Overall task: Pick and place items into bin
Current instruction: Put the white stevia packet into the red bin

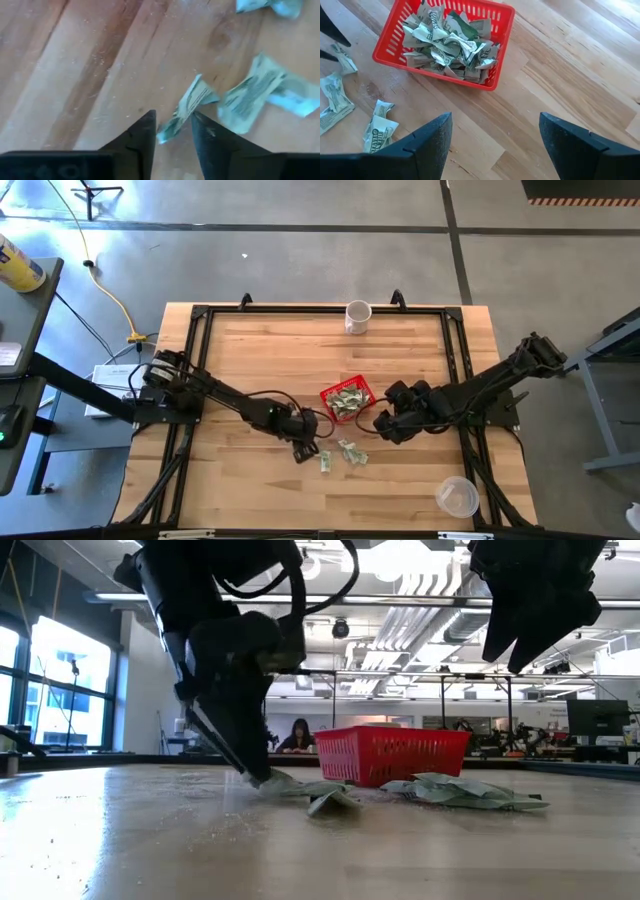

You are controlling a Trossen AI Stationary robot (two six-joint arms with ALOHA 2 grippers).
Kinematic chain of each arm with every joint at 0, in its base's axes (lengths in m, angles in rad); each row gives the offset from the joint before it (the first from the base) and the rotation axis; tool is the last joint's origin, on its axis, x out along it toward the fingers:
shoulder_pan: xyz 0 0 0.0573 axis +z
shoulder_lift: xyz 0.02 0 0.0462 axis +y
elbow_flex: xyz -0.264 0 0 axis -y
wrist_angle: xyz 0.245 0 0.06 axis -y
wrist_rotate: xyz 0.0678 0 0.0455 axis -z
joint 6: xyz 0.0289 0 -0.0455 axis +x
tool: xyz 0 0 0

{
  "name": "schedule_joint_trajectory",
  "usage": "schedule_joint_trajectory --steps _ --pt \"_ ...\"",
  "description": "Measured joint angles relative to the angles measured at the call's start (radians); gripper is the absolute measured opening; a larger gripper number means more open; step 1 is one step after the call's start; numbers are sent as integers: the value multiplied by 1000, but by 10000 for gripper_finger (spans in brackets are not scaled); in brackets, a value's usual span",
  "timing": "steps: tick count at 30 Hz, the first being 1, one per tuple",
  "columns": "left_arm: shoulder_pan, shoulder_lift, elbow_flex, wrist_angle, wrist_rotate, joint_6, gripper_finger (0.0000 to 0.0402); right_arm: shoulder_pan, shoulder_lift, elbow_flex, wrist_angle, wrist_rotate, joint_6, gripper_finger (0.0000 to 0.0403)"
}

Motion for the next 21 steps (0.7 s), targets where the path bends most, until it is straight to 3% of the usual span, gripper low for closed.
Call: schedule_joint_trajectory --steps 6,11,13,16,21 --pt "1 0 0 -100 -55 74 108 0 0 0 0 1 0 288" --pt "1 0 0 -112 -73 104 23 0 0 0 0 1 0 288" --pt "1 0 0 -104 -65 102 23 0 0 0 0 0 0 288" --pt "3 -13 -1 -95 10 101 34 0 0 0 0 -2 0 288" --pt "18 -106 -1 50 175 101 22 0 0 0 -1 -2 0 288"
